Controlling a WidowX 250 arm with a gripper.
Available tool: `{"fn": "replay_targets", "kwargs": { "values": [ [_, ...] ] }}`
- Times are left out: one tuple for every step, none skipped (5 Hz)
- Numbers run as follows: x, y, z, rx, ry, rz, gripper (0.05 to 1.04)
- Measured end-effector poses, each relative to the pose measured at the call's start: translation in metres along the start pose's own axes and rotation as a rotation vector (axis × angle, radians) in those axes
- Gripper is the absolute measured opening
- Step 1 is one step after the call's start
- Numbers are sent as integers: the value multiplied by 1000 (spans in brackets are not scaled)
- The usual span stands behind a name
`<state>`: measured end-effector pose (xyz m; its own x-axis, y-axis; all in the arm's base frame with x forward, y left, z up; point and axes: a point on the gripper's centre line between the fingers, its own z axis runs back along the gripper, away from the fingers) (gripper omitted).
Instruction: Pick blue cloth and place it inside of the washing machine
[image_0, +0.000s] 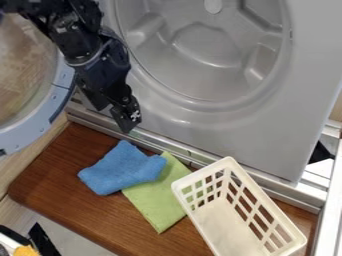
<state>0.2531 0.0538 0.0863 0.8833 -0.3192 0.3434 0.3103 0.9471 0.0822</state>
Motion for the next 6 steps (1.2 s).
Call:
{"fn": "replay_targets", "kwargs": {
  "values": [
    [-5, -3, -4, -12, 18, -2, 1000],
    [-14, 12, 3, 41, 4, -3, 999],
    [-24, 14, -4, 60, 29, -43, 999],
    [-31, 9, -17, 71, 76, -100, 999],
    [-35, 3, -38, 30, 108, -121, 999],
    [-39, 0, -62, 25, 104, -119, 999]
  ]
}}
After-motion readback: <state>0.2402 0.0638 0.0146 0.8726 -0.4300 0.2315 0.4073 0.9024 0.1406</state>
